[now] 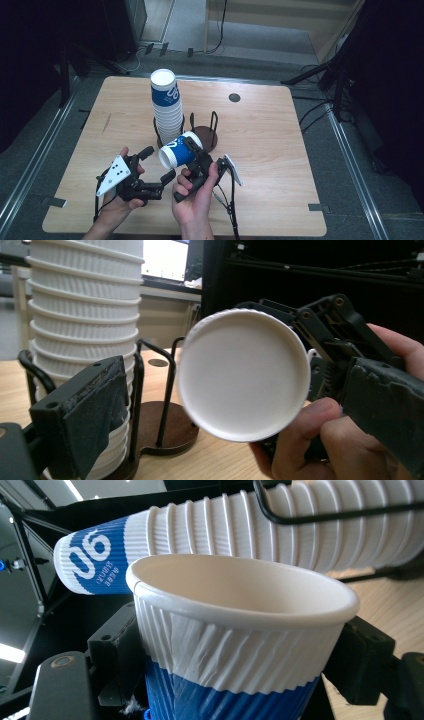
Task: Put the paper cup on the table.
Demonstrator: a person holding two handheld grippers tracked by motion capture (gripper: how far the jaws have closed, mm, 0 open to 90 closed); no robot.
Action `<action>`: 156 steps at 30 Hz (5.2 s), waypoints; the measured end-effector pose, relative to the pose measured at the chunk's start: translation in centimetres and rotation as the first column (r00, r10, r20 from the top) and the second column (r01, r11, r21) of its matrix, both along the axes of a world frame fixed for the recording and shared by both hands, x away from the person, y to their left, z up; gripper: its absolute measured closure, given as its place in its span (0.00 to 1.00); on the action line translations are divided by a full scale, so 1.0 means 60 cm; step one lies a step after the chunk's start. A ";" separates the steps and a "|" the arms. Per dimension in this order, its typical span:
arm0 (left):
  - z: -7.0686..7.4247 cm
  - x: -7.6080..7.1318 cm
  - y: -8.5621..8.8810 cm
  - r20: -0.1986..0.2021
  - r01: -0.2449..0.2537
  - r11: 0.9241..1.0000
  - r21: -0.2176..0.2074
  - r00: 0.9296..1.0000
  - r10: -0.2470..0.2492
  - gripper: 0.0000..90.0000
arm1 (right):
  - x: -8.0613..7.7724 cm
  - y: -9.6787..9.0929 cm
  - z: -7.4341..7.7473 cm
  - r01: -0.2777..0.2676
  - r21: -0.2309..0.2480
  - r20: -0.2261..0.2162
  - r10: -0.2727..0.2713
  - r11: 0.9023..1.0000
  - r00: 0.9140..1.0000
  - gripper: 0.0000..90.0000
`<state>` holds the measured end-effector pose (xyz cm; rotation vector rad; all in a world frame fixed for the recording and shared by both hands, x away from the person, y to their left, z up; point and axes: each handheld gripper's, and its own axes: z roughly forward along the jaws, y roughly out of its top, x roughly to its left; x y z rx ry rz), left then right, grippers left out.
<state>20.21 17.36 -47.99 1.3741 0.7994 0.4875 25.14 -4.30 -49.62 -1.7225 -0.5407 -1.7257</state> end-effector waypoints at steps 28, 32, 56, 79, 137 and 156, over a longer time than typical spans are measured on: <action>-0.030 0.002 0.047 -0.107 -0.037 0.996 0.078 0.993 0.045 0.00 | -0.001 -0.041 0.026 0.115 -0.296 0.224 -0.048 0.948 0.973 0.24; -0.037 0.004 0.054 -0.118 -0.050 0.994 0.095 0.991 0.061 0.00 | 0.000 -0.046 0.026 0.132 -0.325 0.251 -0.049 0.937 0.967 0.24; -0.076 0.028 0.119 -0.202 -0.178 0.974 0.137 0.958 0.203 0.00 | 0.010 -0.068 0.025 0.301 -0.504 0.447 -0.053 0.810 0.893 0.24; -0.087 0.034 0.161 -0.227 -0.241 0.957 0.162 0.935 0.274 0.00 | 0.015 -0.094 0.028 0.505 -0.702 0.579 -0.012 0.502 0.816 0.24; -0.119 0.043 0.175 -0.267 -0.292 0.930 0.224 0.899 0.347 0.00 | 0.118 -0.161 0.030 0.597 -0.799 0.600 0.019 0.066 0.800 0.23; -0.119 0.043 0.176 -0.275 -0.293 0.931 0.219 0.897 0.347 0.00 | 0.159 -0.175 0.015 0.611 -0.792 0.611 0.034 0.005 0.791 0.23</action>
